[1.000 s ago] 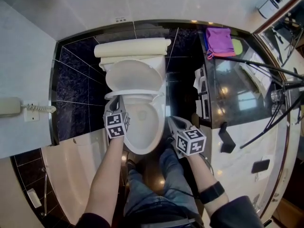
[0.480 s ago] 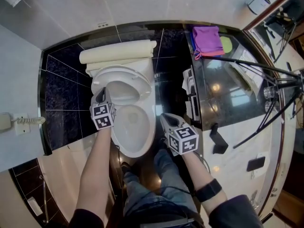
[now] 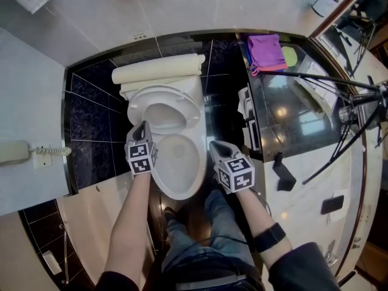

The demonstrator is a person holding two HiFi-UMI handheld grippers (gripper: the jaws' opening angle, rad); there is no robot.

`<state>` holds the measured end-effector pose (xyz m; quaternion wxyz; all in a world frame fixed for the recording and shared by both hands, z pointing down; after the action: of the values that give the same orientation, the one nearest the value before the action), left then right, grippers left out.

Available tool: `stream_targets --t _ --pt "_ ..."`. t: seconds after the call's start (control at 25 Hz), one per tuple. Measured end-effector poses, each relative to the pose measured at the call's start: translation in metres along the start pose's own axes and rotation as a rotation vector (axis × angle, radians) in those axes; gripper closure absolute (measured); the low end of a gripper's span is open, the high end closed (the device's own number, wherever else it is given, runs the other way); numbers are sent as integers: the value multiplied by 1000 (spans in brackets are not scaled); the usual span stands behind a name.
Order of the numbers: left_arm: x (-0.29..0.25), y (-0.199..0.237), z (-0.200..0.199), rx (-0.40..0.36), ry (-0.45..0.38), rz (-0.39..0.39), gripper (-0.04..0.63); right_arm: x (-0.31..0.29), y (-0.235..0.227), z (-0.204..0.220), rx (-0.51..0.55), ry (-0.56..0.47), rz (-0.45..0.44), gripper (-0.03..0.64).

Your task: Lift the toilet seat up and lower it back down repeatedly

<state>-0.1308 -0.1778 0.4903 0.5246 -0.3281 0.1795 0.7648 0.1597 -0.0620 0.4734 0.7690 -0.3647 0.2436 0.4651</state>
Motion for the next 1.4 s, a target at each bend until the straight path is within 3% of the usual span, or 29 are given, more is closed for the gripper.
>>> stream_targets --t 0.32,0.84,1.4 --pt "93 3 2 -45 -39 56 595 23 38 -7 116 -30 50 600" --pt "267 13 39 -13 -104 129 595 115 106 32 157 -49 167 600" --pt "349 24 88 -14 -128 153 595 160 160 79 157 -96 223 600"
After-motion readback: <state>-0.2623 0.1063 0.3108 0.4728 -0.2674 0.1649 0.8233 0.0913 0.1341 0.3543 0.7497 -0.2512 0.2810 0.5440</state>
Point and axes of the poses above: the fingertips, and each gripper's own axes: x backward along the fingers, y to its left, z out of its underside, the point moved 9 cm from there along x, backward along the fingers, and after that the axes turned 9 degrees about y, right-handed, at the moved point
